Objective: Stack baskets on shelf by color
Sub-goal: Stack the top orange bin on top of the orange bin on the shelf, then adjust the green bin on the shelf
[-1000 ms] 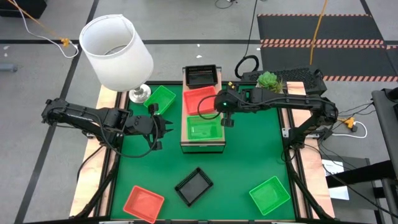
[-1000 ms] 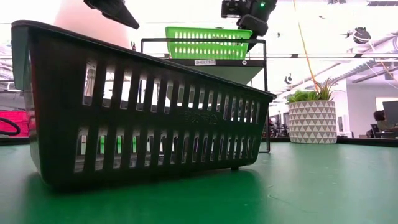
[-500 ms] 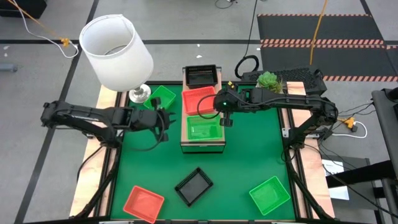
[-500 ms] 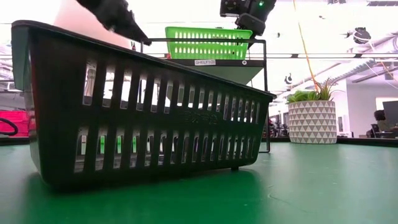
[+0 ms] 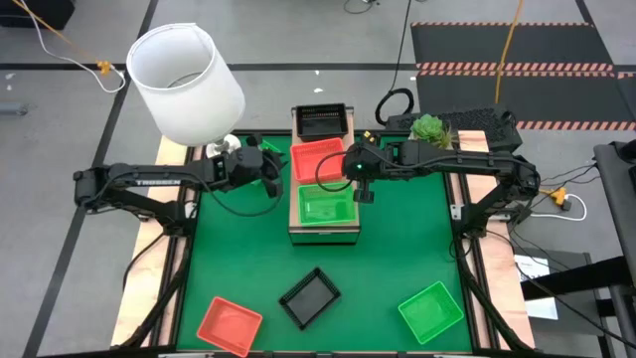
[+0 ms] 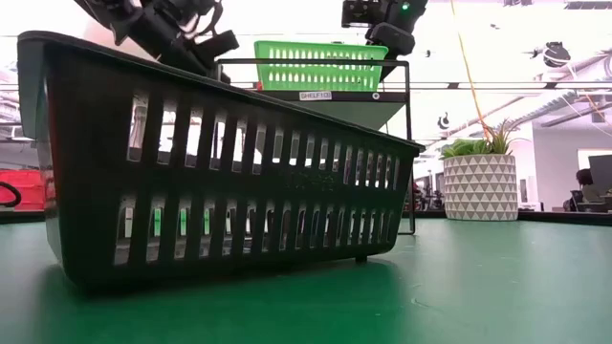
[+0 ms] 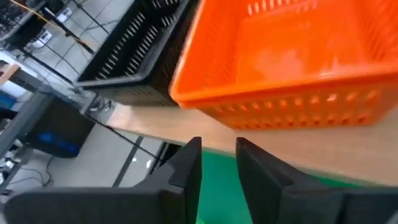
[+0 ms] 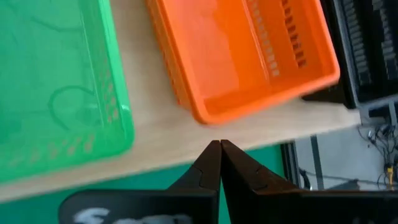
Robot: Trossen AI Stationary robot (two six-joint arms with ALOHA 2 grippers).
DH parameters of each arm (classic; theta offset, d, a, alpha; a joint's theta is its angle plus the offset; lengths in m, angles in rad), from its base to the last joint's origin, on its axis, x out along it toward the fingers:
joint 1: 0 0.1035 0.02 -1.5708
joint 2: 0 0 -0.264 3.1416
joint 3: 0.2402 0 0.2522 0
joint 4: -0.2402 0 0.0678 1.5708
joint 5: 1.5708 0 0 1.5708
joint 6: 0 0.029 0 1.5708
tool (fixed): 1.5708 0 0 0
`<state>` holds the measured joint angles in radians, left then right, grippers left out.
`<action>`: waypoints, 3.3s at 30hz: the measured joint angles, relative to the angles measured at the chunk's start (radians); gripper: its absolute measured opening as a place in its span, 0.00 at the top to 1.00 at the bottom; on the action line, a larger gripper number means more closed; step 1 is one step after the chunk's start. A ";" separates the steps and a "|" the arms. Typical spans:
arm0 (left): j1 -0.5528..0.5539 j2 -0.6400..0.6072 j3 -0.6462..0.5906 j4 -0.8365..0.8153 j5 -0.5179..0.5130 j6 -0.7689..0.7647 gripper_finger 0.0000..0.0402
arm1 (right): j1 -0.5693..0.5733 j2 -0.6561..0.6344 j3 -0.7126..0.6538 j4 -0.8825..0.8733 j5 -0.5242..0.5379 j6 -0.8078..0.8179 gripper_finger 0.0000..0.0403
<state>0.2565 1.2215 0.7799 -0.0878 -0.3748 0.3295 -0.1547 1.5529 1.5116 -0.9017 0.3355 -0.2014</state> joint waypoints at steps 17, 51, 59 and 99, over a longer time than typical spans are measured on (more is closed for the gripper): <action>0.055 0.036 -0.002 0.099 0.070 0.095 0.94 | 0.000 -0.008 0.000 -0.030 0.005 0.013 0.99; 0.052 -0.082 -0.001 0.078 0.060 0.042 0.97 | 0.176 -0.237 -0.106 -0.054 0.004 0.196 0.99; -0.089 -0.172 0.000 -0.086 0.060 -0.084 0.97 | 0.224 -0.343 -0.291 0.014 0.003 0.335 0.99; -0.235 -0.177 0.000 -0.221 0.060 -0.214 0.97 | 0.287 -0.334 -0.478 0.452 -0.156 0.338 0.99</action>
<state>0.0216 1.0447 0.7795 -0.3084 -0.3153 0.1153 0.1327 1.2185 1.0332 -0.4502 0.1794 0.1363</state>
